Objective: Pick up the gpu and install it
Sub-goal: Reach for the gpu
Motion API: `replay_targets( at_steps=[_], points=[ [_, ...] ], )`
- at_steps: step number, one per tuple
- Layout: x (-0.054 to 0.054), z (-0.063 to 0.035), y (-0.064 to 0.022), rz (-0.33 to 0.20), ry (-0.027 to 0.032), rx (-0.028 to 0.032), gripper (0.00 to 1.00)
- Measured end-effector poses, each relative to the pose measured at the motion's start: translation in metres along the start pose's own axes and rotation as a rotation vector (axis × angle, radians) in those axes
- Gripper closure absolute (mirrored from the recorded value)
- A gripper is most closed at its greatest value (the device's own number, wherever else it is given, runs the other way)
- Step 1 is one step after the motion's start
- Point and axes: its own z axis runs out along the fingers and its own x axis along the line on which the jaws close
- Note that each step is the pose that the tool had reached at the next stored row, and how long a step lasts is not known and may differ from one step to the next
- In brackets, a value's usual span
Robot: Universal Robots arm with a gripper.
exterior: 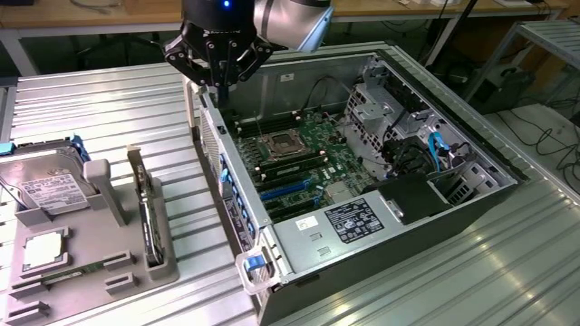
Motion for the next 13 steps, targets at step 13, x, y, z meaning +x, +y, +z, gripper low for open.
replay_targets(
  at_steps=[13],
  points=[
    [0.014,-0.0004,-0.0011,0.000,-0.0001,-0.0001,0.89]
  ],
)
